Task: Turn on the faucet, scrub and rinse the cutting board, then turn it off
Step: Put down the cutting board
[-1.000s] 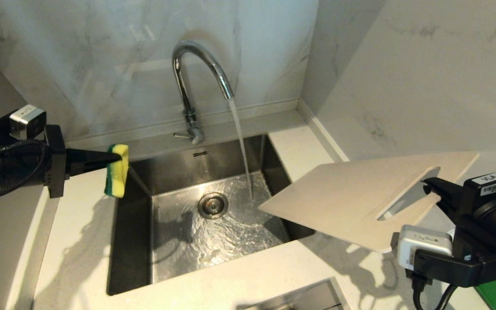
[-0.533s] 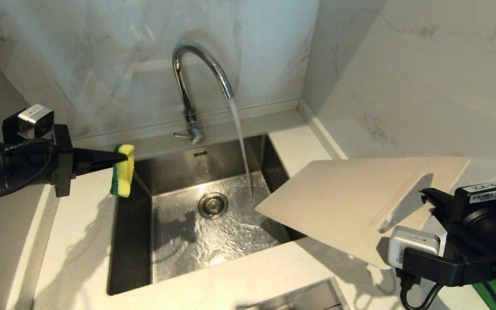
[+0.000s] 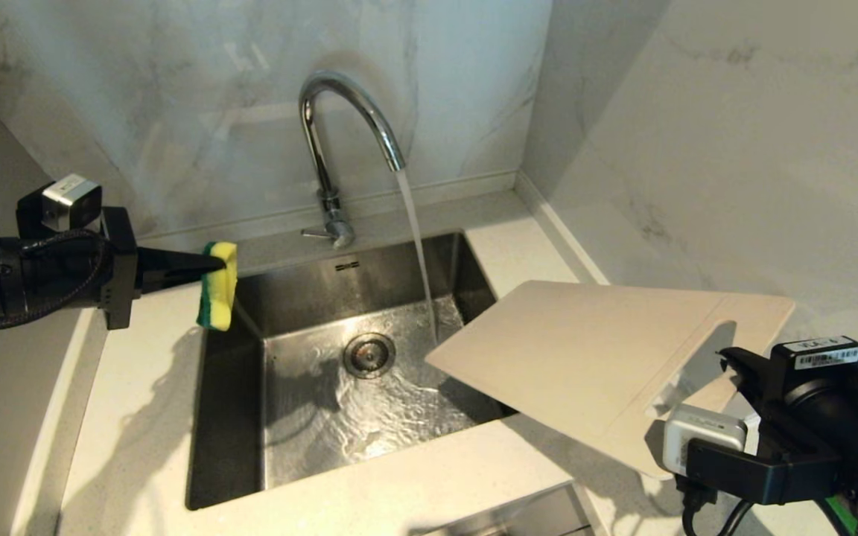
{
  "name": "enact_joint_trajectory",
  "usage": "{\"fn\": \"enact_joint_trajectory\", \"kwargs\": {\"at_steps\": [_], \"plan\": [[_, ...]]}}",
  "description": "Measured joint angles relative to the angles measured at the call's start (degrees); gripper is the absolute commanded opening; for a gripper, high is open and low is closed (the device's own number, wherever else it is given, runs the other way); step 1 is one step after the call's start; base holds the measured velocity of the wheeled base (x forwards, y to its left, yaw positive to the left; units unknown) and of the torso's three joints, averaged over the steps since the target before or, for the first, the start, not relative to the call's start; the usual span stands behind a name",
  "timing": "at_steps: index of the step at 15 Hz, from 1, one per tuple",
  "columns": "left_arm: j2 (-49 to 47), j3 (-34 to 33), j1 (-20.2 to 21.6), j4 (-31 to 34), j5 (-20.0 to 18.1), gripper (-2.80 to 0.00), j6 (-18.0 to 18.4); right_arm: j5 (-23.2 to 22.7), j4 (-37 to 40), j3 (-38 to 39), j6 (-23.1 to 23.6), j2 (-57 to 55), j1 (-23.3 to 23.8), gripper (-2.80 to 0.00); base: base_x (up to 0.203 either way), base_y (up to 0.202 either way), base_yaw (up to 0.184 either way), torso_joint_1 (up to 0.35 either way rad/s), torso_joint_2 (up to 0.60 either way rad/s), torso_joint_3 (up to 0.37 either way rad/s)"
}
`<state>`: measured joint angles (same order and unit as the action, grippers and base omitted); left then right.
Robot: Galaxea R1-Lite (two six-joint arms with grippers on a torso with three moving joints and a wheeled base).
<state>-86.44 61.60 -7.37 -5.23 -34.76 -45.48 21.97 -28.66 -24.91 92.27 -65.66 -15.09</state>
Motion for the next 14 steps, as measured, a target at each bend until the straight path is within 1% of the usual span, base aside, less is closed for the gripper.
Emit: {"fn": "enact_joint_trajectory", "kwargs": {"at_steps": [2,9,14], "plan": [[-0.55,0.17,-0.26,0.02,-0.02,-2.80,-0.05,0.35,0.57,0.05,-0.32,-0.11,0.84,-2.80,0.000,0.000,0.000,0.000,0.00,0.000],[-0.93,0.17,-0.57,0.60,-0.05,-2.80,-0.07,0.38,0.50,-1.02,-0.21,-0.41,1.05,-2.80,0.000,0.000,0.000,0.000,0.00,0.000],[-0.99,-0.05,-2.32,0.55,0.19,-2.80,-0.13,0.08,-0.13,-1.24,-0.19,0.23,0.66,-2.80,0.000,0.000,0.000,0.000,0.00,0.000]]}}
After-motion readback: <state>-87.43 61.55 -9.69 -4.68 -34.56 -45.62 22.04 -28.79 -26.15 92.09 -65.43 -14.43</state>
